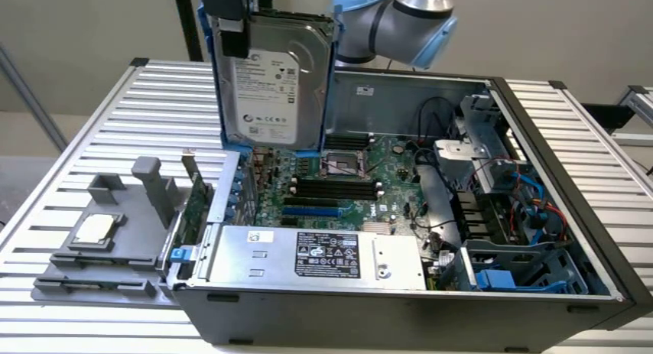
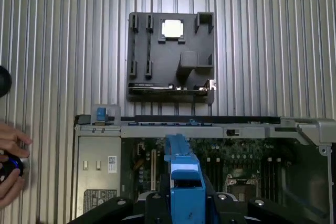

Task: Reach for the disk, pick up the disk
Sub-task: 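Pick up the disk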

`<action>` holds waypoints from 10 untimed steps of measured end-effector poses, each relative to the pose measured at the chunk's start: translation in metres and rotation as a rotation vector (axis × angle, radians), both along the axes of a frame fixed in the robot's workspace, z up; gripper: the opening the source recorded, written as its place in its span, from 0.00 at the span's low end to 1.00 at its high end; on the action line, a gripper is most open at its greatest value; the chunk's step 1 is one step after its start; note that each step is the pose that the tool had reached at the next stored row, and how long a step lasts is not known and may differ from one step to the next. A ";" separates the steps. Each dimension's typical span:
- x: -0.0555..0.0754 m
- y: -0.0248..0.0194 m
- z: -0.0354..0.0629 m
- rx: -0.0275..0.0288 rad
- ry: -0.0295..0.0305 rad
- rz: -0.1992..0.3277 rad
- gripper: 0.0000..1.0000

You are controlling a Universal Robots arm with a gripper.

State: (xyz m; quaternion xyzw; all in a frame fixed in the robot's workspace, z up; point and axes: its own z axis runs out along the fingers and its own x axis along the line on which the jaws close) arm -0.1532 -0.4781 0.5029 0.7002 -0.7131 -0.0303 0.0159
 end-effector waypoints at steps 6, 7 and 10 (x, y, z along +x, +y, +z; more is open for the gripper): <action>0.020 -0.0114 -0.0002 0.0000 0.0000 0.000 0.33; 0.024 -0.0132 -0.0003 0.0000 0.0000 0.000 0.33; 0.035 -0.0193 -0.0003 0.0001 0.0000 0.000 0.33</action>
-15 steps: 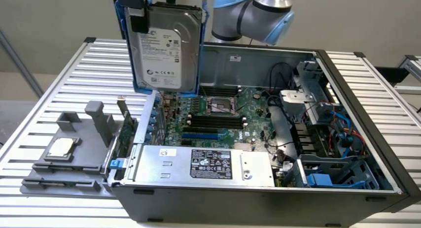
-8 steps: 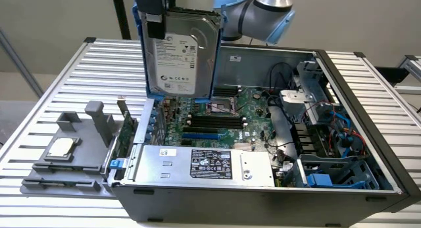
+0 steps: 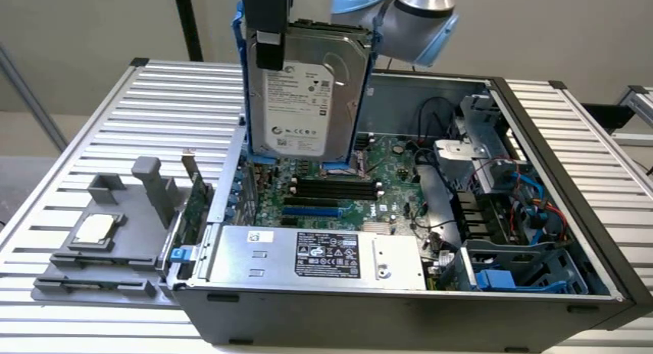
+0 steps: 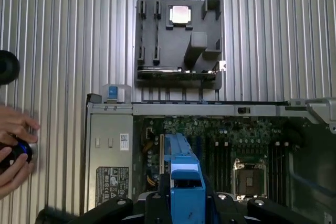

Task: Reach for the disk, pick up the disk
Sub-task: 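Pick up the disk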

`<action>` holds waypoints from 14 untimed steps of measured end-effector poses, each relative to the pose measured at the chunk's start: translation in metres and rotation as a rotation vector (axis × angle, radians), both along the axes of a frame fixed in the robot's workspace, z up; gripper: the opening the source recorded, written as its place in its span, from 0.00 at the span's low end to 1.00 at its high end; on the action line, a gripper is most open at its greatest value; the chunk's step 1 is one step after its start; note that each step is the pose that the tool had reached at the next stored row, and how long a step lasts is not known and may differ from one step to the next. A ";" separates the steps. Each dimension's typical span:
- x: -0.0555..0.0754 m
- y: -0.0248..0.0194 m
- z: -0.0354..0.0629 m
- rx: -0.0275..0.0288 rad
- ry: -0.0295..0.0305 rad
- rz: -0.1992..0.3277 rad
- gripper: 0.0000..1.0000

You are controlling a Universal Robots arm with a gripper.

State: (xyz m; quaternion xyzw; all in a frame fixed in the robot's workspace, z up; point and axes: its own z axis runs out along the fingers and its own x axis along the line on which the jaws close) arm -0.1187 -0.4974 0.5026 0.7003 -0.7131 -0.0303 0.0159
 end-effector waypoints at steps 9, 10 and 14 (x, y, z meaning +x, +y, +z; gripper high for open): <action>0.035 -0.0149 0.0000 0.0004 0.0000 0.000 0.33; 0.040 -0.0162 0.0000 0.0007 0.0000 0.000 0.33; 0.057 -0.0209 0.0000 0.0020 0.0000 0.000 0.33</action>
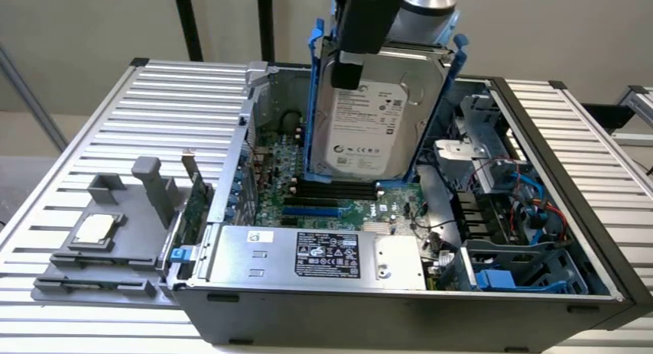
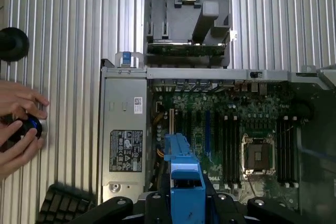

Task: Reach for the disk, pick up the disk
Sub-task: 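Pick up the disk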

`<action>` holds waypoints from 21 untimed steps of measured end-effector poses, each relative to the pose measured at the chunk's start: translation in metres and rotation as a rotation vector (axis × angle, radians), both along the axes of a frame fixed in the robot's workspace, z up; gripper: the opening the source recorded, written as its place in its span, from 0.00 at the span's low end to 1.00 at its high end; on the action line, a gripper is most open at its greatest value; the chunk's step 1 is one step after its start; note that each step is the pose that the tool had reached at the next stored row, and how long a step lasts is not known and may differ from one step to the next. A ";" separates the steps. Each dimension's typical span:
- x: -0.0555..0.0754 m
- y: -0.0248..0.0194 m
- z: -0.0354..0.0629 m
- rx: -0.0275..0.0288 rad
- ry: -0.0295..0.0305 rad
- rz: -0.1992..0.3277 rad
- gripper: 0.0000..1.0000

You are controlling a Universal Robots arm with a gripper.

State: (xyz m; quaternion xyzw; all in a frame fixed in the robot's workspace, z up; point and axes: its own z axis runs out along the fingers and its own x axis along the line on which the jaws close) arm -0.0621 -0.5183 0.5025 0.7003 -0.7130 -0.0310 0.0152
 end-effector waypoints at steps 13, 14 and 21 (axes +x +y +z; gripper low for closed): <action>0.054 -0.0141 0.0000 0.0054 -0.0001 0.000 0.33; 0.058 -0.0152 0.0000 0.0060 -0.0001 0.000 0.33; 0.086 -0.0230 0.0000 0.0094 -0.0004 0.000 0.33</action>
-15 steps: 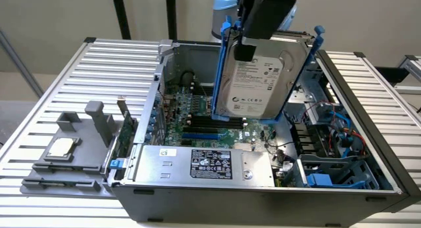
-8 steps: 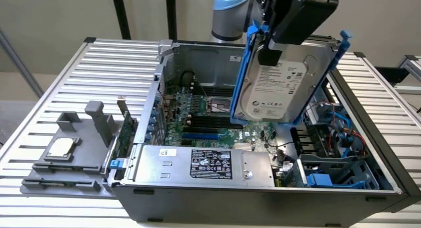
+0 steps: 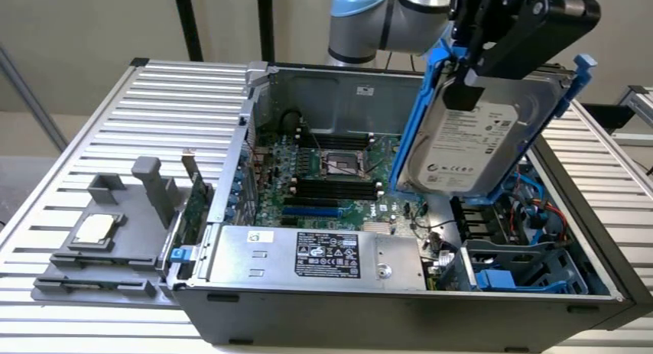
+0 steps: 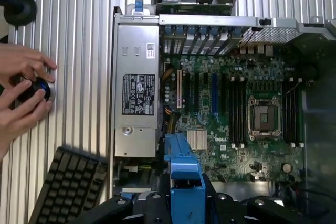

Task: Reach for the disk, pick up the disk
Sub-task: 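Pick up the disk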

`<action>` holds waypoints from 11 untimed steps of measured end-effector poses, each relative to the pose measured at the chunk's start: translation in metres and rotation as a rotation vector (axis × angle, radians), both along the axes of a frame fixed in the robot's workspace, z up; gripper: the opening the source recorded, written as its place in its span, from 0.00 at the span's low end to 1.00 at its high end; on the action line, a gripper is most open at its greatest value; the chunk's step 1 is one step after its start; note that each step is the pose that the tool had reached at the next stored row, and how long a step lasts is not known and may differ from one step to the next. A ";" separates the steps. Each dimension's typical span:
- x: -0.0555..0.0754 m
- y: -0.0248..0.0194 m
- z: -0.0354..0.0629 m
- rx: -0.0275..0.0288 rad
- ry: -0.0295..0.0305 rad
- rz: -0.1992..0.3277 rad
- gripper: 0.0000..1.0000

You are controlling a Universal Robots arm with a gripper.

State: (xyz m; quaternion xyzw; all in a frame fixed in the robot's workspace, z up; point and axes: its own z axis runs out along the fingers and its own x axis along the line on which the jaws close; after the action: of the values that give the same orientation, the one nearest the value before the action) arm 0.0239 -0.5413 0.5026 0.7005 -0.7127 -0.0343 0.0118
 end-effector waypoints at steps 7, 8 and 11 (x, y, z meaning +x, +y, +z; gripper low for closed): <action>0.028 -0.0079 0.0000 0.0039 -0.0005 0.000 0.33; 0.032 -0.0091 0.0000 0.0045 -0.0006 0.000 0.33; 0.044 -0.0126 0.0000 0.0062 -0.0008 0.000 0.33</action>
State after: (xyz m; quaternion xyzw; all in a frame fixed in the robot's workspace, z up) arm 0.0675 -0.5540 0.5026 0.7007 -0.7125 -0.0362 0.0093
